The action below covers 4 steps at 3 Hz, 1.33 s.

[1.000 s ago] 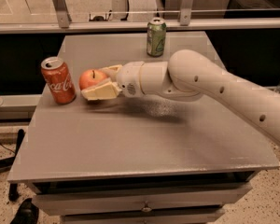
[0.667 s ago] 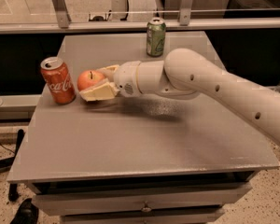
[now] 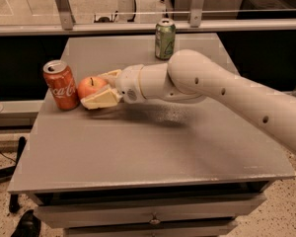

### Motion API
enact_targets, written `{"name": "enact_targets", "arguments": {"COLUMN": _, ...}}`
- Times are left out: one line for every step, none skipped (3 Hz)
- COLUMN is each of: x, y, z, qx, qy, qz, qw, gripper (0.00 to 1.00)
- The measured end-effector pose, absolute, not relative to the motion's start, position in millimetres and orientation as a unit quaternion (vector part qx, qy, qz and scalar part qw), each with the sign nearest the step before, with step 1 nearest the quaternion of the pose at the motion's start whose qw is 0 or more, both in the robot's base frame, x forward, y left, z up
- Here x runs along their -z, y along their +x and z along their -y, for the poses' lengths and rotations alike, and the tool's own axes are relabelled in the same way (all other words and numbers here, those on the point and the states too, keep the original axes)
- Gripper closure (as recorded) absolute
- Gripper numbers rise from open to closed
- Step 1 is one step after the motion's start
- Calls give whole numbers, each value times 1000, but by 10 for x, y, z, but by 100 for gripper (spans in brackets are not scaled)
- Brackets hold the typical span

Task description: Move apple near coke can

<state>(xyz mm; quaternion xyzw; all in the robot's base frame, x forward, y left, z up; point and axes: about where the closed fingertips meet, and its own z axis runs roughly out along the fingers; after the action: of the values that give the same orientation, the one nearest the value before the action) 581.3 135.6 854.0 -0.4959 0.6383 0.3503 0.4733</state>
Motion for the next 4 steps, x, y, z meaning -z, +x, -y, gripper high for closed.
{"name": "enact_targets", "arguments": {"x": -8524, "y": 5792, "z": -1385, "qx": -351, "qy": -501, "qz": -636, "qw": 470, "gripper": 36}}
{"name": "enact_targets", "arguments": {"x": -8518, "y": 5783, "z": -1403, "qx": -351, "qy": -506, "qz": -634, "qw": 468, "gripper": 13}}
{"name": "enact_targets", "arguments": {"x": -8530, "y": 5757, "z": -1392, "qx": -348, "qy": -514, "qz": -630, "qw": 465, "gripper": 0}}
{"name": "enact_targets", "arguments": {"x": -8597, "y": 5717, "z": -1240, "qx": -337, "qy": -520, "qz": -631, "qw": 465, "gripper": 0}}
